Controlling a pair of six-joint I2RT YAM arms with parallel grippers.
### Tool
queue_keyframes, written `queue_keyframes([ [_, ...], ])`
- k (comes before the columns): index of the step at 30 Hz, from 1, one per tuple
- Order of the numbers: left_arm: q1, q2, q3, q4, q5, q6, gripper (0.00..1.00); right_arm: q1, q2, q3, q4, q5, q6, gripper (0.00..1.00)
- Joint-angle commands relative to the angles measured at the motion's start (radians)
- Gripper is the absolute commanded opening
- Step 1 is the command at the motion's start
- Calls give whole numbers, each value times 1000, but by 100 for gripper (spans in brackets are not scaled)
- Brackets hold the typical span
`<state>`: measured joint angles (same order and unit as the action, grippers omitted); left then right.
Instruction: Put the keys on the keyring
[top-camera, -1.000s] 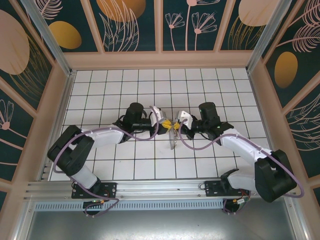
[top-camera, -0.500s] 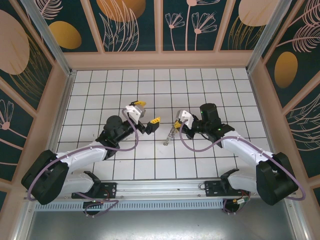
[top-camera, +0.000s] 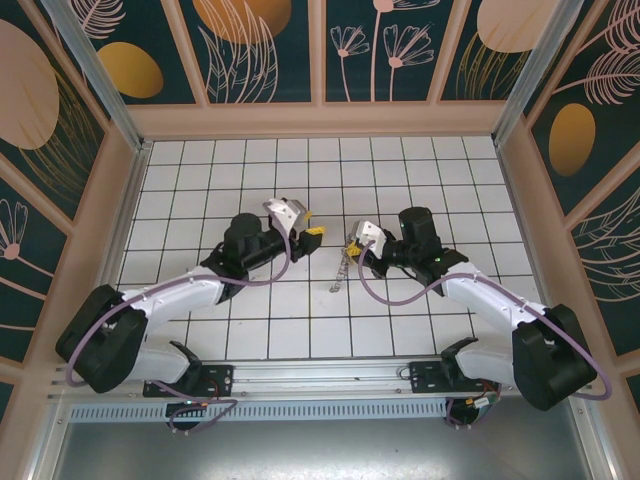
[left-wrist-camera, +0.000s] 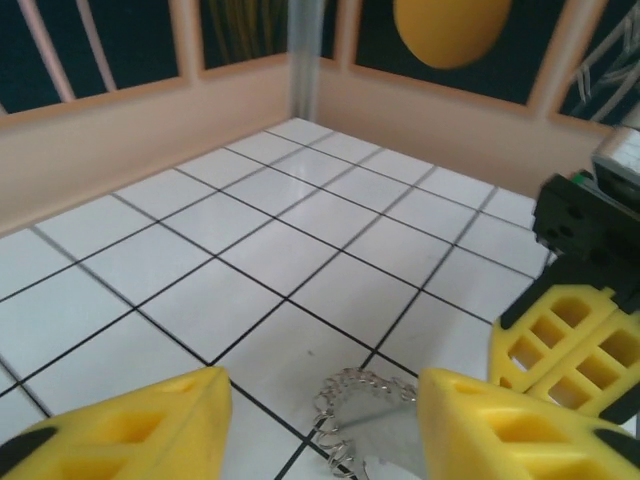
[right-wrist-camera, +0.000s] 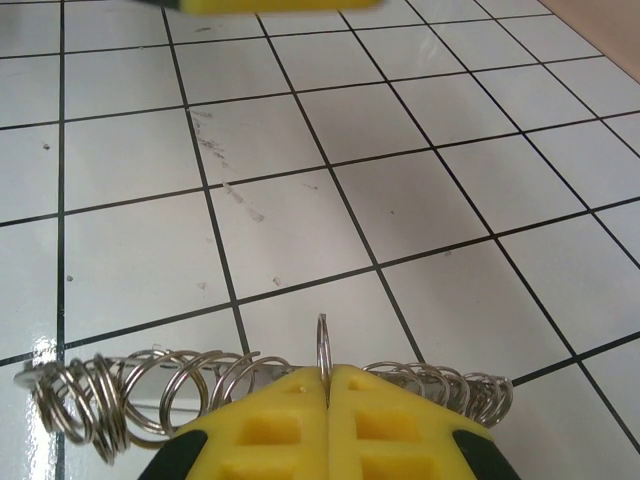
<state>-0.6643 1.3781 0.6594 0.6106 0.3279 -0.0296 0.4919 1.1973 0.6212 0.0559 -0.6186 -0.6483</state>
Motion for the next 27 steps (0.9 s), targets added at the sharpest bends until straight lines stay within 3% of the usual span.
queue_keyframes([
  [1,0,49,74,-139,128,105,48,8,-17,-12,38,-12,-20,0],
  [8,-1,139,138,-232,290,244,37,9,-23,-24,32,-15,-43,0],
  [13,-5,183,217,-365,301,298,37,9,-16,-21,27,-12,-47,0],
  [23,-6,184,200,-327,335,331,33,8,-2,-17,40,-10,-50,0],
  [27,-11,204,237,-405,341,374,31,8,3,-10,34,-13,-56,0],
])
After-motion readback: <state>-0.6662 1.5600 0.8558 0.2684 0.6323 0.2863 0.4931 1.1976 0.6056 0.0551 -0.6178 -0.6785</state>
